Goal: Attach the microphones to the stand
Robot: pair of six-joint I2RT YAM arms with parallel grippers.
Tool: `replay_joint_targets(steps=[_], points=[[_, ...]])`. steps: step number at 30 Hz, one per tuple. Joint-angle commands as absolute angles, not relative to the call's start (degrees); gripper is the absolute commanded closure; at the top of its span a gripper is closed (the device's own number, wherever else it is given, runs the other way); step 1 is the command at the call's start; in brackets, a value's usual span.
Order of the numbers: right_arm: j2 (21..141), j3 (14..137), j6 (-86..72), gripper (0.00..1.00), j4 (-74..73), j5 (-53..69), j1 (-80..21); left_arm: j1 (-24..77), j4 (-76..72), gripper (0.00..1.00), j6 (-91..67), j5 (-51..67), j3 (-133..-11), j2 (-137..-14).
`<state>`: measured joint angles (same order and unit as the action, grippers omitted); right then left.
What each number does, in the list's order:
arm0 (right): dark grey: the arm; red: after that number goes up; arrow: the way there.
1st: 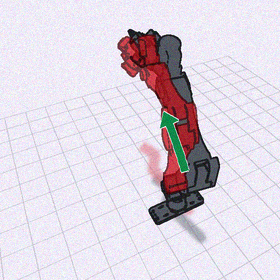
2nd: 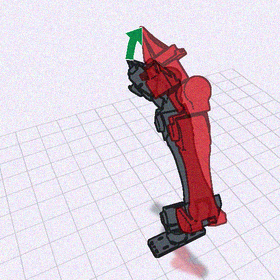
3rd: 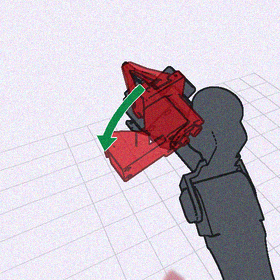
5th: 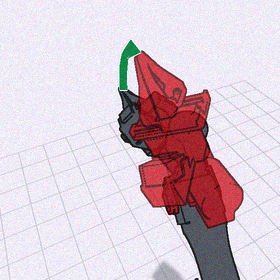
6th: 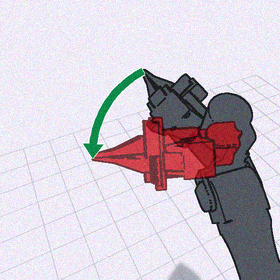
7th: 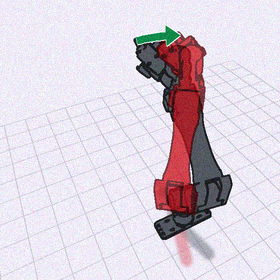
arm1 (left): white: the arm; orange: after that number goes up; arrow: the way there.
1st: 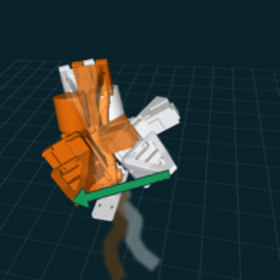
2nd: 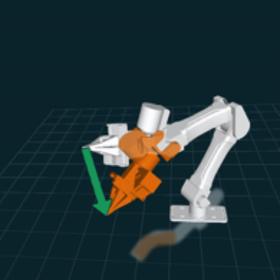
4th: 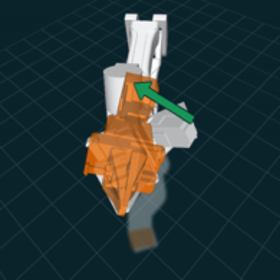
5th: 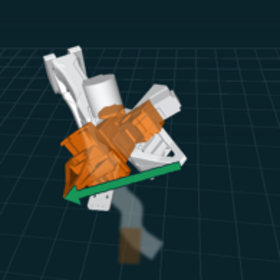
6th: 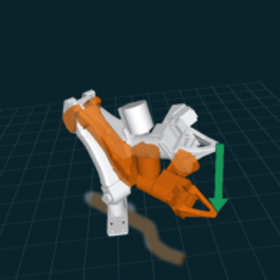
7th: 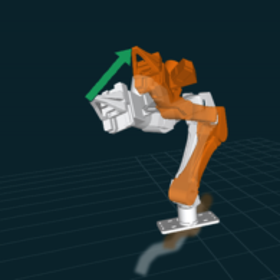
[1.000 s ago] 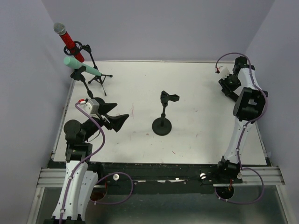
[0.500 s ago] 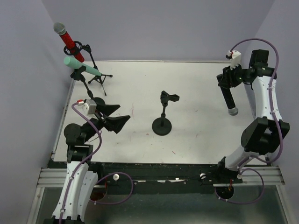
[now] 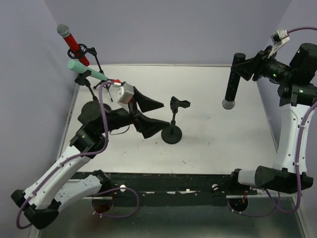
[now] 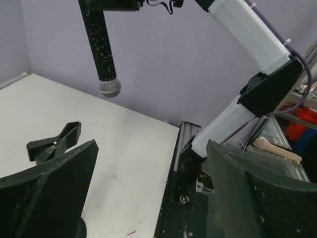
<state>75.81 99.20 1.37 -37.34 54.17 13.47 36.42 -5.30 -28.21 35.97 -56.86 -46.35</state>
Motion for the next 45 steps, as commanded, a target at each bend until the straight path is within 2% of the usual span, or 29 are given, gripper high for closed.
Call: replay_joint_targets(steps=[1,10,17,21,37,41,42,45], points=[[72.6,96.4,-19.0,0.87,-27.0,65.1,13.4,46.6,0.9,0.02,-26.8,26.2,-66.6,-57.5],[67.0,87.6,-45.2,0.88,-7.0,70.0,13.5,55.8,6.5,0.02,-23.2,17.6,-88.1,-78.3],[65.6,83.5,-55.8,0.88,3.1,71.9,13.5,57.0,10.3,0.02,-26.5,15.9,-96.6,-86.5],[65.2,81.7,-59.3,0.88,7.1,72.2,13.5,58.4,14.1,0.05,-26.2,12.5,-100.6,-89.4],[64.5,77.8,-62.8,0.88,11.6,71.2,13.4,59.1,7.8,0.22,-35.2,23.6,-98.9,-92.4],[63.9,76.9,-63.3,0.88,12.2,71.2,13.4,59.1,7.6,0.33,-36.4,24.3,-99.3,-93.3],[63.8,76.8,-63.3,0.88,12.2,71.2,13.4,59.1,7.6,0.39,-36.5,24.3,-99.2,-93.3],[63.5,76.5,-63.0,0.88,12.3,71.4,13.5,59.0,7.6,0.66,-36.2,23.8,-98.8,-92.7]])
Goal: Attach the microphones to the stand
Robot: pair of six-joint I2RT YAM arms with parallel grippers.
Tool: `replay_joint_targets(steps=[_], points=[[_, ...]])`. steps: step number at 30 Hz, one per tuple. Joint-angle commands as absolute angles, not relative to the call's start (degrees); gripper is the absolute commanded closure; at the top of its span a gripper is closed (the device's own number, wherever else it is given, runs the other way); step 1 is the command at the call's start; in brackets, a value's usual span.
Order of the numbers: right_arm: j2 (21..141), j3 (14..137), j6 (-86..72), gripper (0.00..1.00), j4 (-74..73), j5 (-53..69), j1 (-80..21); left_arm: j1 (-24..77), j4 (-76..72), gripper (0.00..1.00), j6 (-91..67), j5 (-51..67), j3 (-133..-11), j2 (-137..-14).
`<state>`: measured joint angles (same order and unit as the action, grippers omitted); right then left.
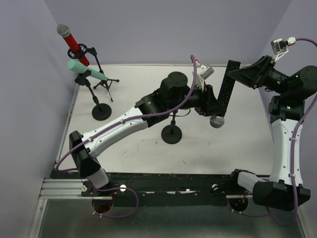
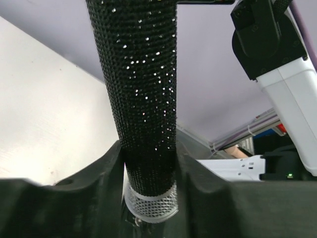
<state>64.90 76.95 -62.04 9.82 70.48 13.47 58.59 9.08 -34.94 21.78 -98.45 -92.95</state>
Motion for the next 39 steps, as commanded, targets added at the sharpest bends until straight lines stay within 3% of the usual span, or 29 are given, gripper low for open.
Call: replay_joint_targets(steps=[1,5,9,13,15,17,20,25,30,34,39], points=[[63.5,76.4,-63.0,0.88,12.2,71.5,13.5,59.0,7.5,0.68,-35.9,23.6,-98.5,-92.3],[63.4,76.2,-63.3,0.88,12.5,71.4,13.4,58.4,6.2,0.75,-36.1,23.5,-96.6,-90.8],[63.4,75.9,-63.4,0.86,13.2,71.9,13.4,56.7,3.2,0.9,-38.0,25.1,-93.4,-88.9],[63.5,76.3,-59.8,0.49,12.5,73.8,13.4,54.1,0.4,0.95,-41.6,30.2,-90.4,-86.7],[63.5,77.8,-54.3,0.24,8.4,74.2,13.4,52.4,0.3,0.97,-44.8,34.9,-90.1,-85.8],[64.1,79.7,-48.3,0.11,4.0,74.8,13.4,51.3,1.1,0.98,-45.8,38.1,-89.7,-84.2],[65.4,83.7,-37.7,0.0,-5.0,76.1,13.4,49.4,4.4,0.98,-45.4,40.3,-88.5,-80.5],[65.6,87.2,-18.6,0.0,-15.8,77.3,13.4,43.6,9.6,0.99,-46.4,46.2,-83.6,-74.7],[66.0,93.6,30.8,0.0,-51.0,76.8,13.4,39.5,18.9,1.0,-43.5,52.7,-79.7,-68.0],[66.1,90.0,58.3,0.0,-67.3,73.6,13.4,39.4,28.3,1.0,-39.7,55.7,-78.3,-62.9],[65.1,80.1,86.6,0.0,-81.3,70.0,12.9,39.3,30.3,1.0,-40.3,57.9,-66.5,-54.2]])
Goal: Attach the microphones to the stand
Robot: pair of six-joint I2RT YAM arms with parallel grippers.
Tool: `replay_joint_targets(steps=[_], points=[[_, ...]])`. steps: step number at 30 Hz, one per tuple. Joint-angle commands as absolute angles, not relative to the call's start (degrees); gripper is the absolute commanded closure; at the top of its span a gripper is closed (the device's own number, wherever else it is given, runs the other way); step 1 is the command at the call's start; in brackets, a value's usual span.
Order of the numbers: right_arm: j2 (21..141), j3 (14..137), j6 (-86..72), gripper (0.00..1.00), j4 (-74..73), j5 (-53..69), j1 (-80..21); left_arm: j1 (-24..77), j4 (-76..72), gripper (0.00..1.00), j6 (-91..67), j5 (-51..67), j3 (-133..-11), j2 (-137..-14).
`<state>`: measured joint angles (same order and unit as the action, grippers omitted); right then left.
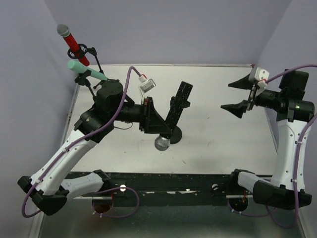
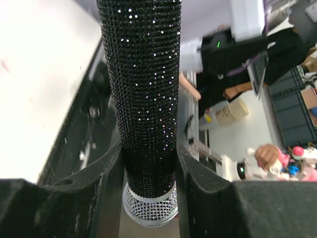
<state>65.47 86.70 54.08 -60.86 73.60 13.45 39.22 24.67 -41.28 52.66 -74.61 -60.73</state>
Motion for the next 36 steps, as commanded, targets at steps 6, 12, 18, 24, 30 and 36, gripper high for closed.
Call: replay_joint_targets(steps=[6,12,18,24,30,36], points=[[62.4,69.8,94.4,0.0,-81.3,66.8,11.3,40.8,32.7,1.0,-41.8,62.0,-54.3,-48.4],[60.9,63.8,95.5,0.0,-81.3,67.5,6.8,46.2,29.6,1.0,-43.2,63.4,-48.5,-53.4],[59.9,55.9,96.7,0.0,-81.4,68.6,0.0,48.8,25.6,1.0,-41.3,65.0,-48.5,-65.5],[59.3,52.1,97.6,0.0,-80.9,69.6,-5.9,49.0,25.2,1.0,-39.6,67.4,-51.8,-74.9],[62.5,52.0,91.4,0.0,-74.4,68.9,-17.6,49.2,34.4,1.0,-34.1,68.2,-56.9,-82.2],[60.8,49.0,73.5,0.0,-55.1,59.0,-30.9,49.5,34.5,1.0,-35.4,67.9,-56.7,-82.0]])
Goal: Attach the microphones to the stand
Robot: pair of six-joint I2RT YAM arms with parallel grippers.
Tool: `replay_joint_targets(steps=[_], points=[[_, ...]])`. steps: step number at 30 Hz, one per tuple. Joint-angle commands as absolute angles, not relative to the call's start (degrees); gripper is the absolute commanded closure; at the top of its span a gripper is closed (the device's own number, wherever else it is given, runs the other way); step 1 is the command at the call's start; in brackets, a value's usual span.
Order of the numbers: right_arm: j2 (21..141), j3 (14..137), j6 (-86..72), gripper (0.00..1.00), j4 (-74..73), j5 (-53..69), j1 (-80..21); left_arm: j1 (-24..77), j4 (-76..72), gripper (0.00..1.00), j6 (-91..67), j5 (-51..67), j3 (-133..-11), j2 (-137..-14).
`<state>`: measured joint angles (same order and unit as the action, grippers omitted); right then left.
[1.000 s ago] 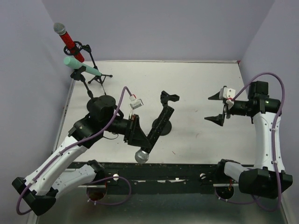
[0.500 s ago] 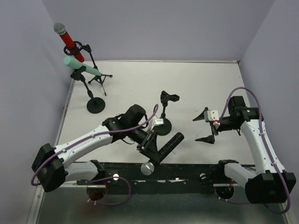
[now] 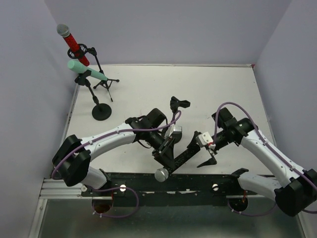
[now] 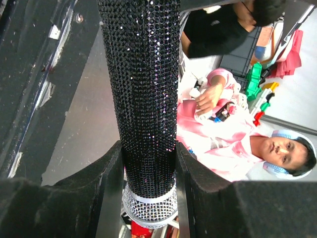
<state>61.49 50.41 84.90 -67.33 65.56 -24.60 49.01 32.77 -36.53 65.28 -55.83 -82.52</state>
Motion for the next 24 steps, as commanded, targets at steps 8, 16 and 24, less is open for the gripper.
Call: replay_joint_targets(steps=[8,16,24], points=[[65.1,51.1,72.3,0.11,-54.1,50.0,-40.5,49.5,34.2,1.0,-36.1,68.6,-56.8,-82.4],[65.8,53.3,69.9,0.63,-54.3,47.3,-44.4,49.5,35.6,1.0,-35.5,68.6,-57.5,-82.7],[61.8,51.7,66.8,0.83,-55.6,49.8,-44.4,49.4,37.8,0.75,-34.9,66.5,-59.3,-79.0]])
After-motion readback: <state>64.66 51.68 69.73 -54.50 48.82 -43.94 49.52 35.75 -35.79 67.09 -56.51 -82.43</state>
